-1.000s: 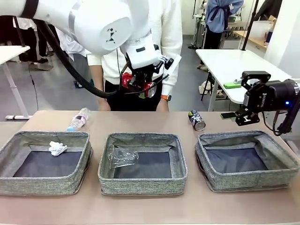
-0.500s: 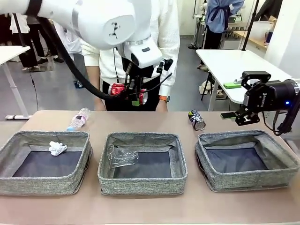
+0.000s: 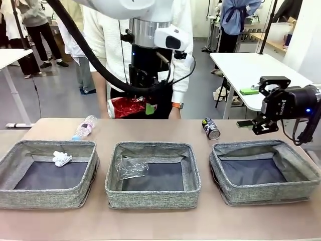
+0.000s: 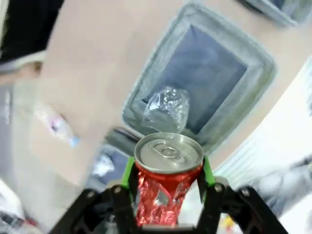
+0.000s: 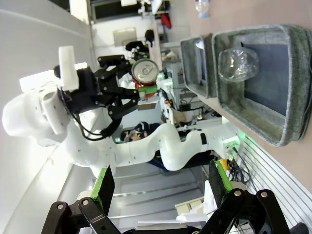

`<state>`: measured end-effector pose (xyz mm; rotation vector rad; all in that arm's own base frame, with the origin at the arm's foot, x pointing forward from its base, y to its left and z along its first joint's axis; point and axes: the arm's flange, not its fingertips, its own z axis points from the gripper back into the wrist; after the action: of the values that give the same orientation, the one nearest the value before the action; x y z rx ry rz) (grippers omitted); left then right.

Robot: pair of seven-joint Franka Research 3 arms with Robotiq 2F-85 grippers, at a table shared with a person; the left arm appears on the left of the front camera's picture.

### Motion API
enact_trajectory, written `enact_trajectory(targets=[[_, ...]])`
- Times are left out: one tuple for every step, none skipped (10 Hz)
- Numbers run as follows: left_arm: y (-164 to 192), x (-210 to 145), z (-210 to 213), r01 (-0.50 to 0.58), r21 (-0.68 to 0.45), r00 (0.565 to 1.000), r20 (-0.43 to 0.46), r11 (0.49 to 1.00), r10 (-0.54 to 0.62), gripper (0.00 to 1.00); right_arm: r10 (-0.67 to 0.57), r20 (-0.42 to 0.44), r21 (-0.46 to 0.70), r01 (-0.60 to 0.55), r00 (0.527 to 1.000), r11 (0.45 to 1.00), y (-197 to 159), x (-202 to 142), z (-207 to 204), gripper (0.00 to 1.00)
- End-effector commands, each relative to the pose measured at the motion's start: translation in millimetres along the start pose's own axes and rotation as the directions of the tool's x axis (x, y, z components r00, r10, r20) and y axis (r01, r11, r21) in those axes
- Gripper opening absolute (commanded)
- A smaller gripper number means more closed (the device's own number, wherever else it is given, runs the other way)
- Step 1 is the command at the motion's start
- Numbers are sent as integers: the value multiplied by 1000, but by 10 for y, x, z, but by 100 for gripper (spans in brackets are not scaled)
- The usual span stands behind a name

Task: Sort the waste into the appropriate baskets.
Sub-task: Pick up the waste item pointed out by the person.

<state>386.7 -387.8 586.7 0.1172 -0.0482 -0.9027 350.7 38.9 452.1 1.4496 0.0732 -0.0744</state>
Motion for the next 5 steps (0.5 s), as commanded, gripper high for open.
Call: enact_trajectory(targets=[[-86,-325,149,-412,75,911,-5,908,413,58,-14,-13,-10,14,1000,1000,44,1,30,100],[-147,-463,280,-504,139,859,-14,852,511,58,-14,-13,-10,14,1000,1000,44,1,30,100],[-280,-579,409,-491,177,854,-92,853,511,58,-14,-13,-10,14,1000,1000,44,1,30,100],[-419,-680,591,-478,195,865,-66,857,497,58,-14,-13,-10,14,1000,1000,44,1,30,100],[-549,-731,758,-466,182,882,25,866,470,58,-14,-13,-10,14,1000,1000,44,1,30,100]])
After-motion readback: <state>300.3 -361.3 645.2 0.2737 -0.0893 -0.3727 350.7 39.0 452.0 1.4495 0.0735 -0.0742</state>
